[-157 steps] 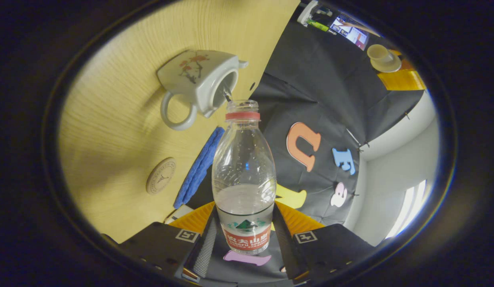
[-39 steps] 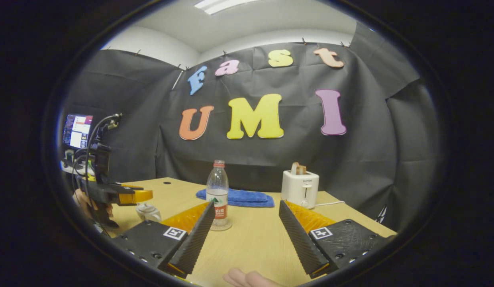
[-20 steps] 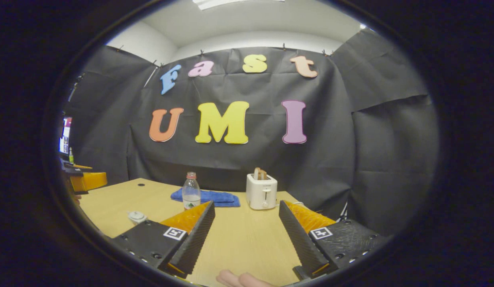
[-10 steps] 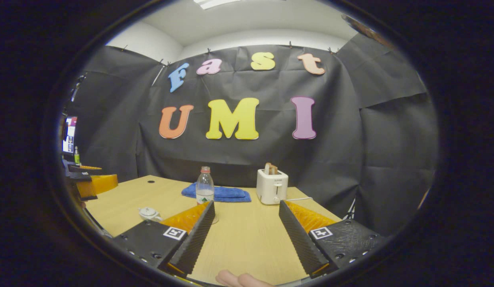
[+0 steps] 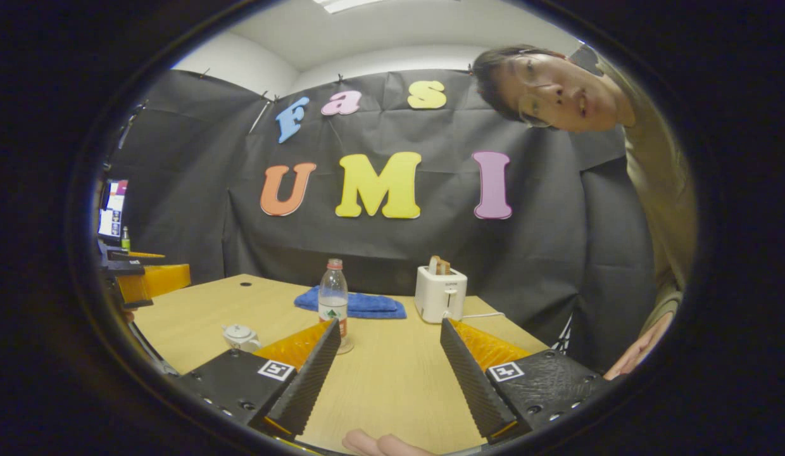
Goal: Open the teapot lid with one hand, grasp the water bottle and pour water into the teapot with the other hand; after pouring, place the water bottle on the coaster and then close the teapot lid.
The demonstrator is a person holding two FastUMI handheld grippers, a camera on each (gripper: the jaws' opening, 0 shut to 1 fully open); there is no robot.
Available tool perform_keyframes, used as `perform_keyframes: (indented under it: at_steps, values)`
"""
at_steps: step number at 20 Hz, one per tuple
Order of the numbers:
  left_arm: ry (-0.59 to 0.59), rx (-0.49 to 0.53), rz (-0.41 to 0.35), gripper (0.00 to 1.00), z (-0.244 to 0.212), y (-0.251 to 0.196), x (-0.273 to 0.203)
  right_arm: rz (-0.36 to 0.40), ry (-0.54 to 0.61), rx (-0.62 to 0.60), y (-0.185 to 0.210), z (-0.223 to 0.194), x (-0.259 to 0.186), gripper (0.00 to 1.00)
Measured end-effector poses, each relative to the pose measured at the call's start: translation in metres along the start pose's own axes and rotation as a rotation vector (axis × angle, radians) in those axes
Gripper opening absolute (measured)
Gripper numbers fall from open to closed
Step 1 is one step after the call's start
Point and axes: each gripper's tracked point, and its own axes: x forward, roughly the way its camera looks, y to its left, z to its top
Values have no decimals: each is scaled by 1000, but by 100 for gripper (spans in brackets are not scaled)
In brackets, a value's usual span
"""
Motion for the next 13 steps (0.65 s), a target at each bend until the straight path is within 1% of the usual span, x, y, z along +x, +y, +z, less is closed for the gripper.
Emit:
perform_keyframes:
  at_steps: [5, 6, 7, 9, 10, 12, 13]
  values:
    - [31, -2, 24, 99, -11, 6, 7, -10, 10, 4, -3, -3, 5, 97]
    - [35, 1, 31, 100, -12, 8, 7, -11, 9, 8, -4, -3, 5, 95]
    - [37, 1, 36, 100, -12, 9, 8, -13, 9, 9, -5, -3, 5, 95]
    - [36, -2, 38, 100, -12, 9, 6, -16, 4, 8, -6, -1, 3, 95]
    - [35, -3, 38, 99, -12, 9, 7, -17, 3, 6, -6, 0, 3, 97]
    - [33, -3, 41, 99, -11, 11, 7, -19, -1, 4, -6, 1, 2, 97]
    - [32, -3, 40, 99, -11, 10, 8, -23, -3, 2, -7, 1, 2, 95]
